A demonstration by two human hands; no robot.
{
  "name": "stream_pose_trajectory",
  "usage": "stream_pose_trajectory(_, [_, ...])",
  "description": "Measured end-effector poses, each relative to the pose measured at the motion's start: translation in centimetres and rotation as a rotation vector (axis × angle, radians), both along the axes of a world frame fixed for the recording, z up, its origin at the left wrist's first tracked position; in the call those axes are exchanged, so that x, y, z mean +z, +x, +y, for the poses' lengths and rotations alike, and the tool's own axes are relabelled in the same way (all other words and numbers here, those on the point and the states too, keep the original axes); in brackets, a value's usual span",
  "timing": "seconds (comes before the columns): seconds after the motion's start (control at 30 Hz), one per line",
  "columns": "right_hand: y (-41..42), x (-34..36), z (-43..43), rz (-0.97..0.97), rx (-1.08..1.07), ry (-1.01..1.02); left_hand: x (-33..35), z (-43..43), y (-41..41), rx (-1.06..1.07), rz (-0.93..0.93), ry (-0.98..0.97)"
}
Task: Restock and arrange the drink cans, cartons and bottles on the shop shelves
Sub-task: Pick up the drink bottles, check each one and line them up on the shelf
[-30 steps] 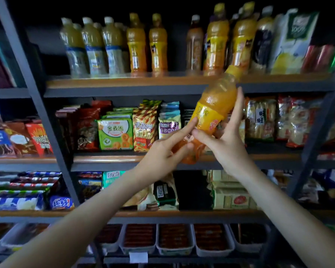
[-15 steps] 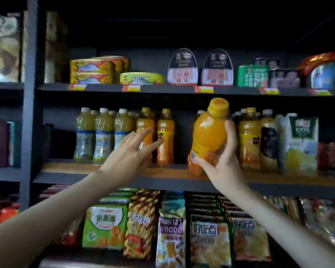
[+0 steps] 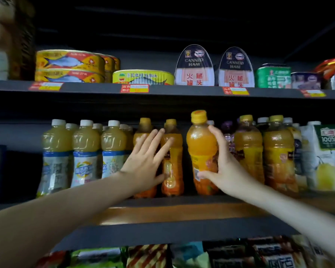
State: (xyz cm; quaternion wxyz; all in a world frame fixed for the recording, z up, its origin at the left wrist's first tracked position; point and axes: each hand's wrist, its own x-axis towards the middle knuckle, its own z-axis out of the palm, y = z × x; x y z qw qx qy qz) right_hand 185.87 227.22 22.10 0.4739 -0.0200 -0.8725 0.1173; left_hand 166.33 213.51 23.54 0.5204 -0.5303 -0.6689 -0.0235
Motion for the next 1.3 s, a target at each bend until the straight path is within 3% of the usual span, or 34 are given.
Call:
stream_pose_trajectory(0.17, [-3.1, 1.5, 1.5, -0.117, -0.032, -0.142, -0.4, 2.4, -0.2, 0.077, 0.019, -0.139])
stream_pose_trajectory(0.27, [-5.0, 1.6, 2.6, -0.139, -0.05, -0.264, -0.1, 3.1, -1.2, 0.024, 0.014, -0.11])
stream_pose_trajectory(0.37, [-5.8, 1.5, 3.4, -0.16, -0.115, -0.301, -0.4, 3.3, -1.6, -0.034, 0.125, -0.071])
stream_pose_trajectory(0.47, [-5.7, 1.6, 3.1, -0.225, -0.233, -0.213, -0.4, 3.2, -1.8, -0.017, 0.125, -0.102])
stream_pose_trajectory(0.6, [-4.4, 1.5, 2.0, -0.352, -0.489, 0.17, -0.5, 3.2, -1.6, 0.033, 0.102, -0.111])
stream_pose_trajectory(0.67, [-4.2, 1.9, 1.9, -0.415, -0.54, 0.259, -0.7, 3.1, -2.1, 0.021, 0.129, -0.076])
stream_pose_trajectory(1.3, [-12.7, 3.1, 5.7, -0.595, -0.703, 0.101, -0.7, 2.5, -2.3, 0.04, 0.152, -0.053])
